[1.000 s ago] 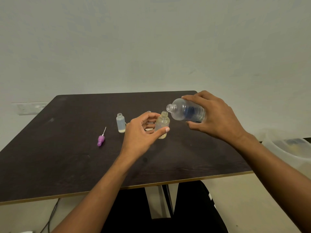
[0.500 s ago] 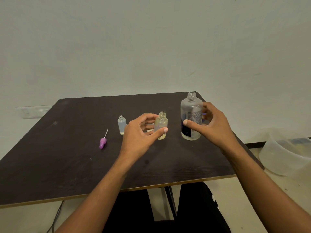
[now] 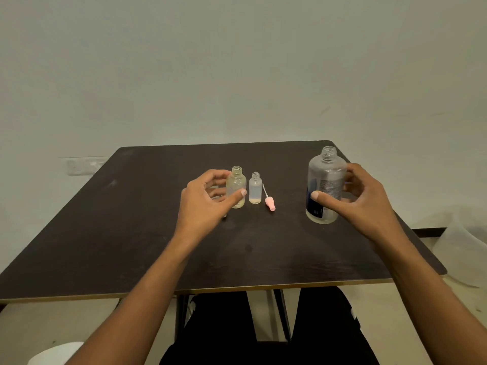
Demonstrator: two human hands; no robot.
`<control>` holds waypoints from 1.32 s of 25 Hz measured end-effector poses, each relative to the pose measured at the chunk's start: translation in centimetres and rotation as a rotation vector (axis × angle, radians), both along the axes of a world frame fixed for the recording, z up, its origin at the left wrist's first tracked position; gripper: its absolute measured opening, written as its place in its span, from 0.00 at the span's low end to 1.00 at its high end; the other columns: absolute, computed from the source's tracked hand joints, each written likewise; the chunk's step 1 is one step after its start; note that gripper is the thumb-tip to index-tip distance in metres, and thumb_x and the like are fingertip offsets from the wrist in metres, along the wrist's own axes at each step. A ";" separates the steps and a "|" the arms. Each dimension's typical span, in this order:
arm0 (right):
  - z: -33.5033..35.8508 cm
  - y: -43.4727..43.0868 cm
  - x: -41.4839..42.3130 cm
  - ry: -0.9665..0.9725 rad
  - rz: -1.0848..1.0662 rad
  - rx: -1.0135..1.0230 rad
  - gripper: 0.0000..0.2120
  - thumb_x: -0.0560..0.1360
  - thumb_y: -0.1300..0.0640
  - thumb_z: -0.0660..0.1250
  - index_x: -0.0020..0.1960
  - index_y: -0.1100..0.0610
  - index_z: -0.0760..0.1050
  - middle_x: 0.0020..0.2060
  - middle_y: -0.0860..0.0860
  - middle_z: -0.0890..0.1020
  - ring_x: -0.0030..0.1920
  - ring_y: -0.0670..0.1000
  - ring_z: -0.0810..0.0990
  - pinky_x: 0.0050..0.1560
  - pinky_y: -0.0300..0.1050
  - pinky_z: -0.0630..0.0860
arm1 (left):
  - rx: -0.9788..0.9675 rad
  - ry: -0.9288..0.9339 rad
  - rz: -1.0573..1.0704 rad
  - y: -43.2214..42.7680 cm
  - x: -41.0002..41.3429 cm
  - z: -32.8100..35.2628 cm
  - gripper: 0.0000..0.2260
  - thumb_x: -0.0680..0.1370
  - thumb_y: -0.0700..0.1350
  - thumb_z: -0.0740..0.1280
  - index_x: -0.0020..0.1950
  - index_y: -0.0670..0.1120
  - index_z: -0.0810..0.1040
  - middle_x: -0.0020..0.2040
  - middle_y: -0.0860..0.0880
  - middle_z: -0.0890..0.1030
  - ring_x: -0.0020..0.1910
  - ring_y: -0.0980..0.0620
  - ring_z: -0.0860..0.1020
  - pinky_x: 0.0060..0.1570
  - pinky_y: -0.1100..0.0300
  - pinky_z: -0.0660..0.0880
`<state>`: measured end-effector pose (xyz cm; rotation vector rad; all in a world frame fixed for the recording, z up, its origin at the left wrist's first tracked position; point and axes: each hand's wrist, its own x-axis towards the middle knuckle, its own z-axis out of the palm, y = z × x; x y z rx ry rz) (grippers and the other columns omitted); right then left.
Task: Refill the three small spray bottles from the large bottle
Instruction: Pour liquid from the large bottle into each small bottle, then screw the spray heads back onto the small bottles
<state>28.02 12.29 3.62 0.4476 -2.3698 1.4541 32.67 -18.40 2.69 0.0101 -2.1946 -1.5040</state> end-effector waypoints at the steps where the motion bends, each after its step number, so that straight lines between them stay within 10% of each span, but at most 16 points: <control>1: -0.1 0.0 0.1 -0.001 0.000 -0.001 0.34 0.67 0.40 0.81 0.69 0.45 0.74 0.61 0.46 0.82 0.61 0.49 0.81 0.57 0.43 0.80 | 0.001 0.001 0.029 -1.1 0.0 -0.1 0.20 0.72 0.50 0.82 0.61 0.51 0.83 0.56 0.58 0.86 0.55 0.58 0.85 0.53 0.63 0.83; 23: -2.3 0.3 2.3 -0.076 -0.034 -0.107 0.33 0.65 0.44 0.79 0.69 0.44 0.74 0.61 0.46 0.82 0.61 0.47 0.80 0.58 0.43 0.76 | -0.037 -0.234 0.344 -14.3 -5.0 -6.4 0.19 0.72 0.46 0.82 0.60 0.50 0.79 0.52 0.54 0.84 0.51 0.57 0.84 0.55 0.54 0.82; 33: -2.1 0.5 2.6 -0.088 -0.002 -0.161 0.31 0.64 0.43 0.81 0.65 0.35 0.75 0.61 0.40 0.81 0.62 0.41 0.80 0.56 0.37 0.76 | -0.094 0.006 0.316 -12.0 -3.5 -2.2 0.31 0.73 0.54 0.80 0.73 0.54 0.71 0.73 0.54 0.74 0.71 0.56 0.75 0.73 0.50 0.73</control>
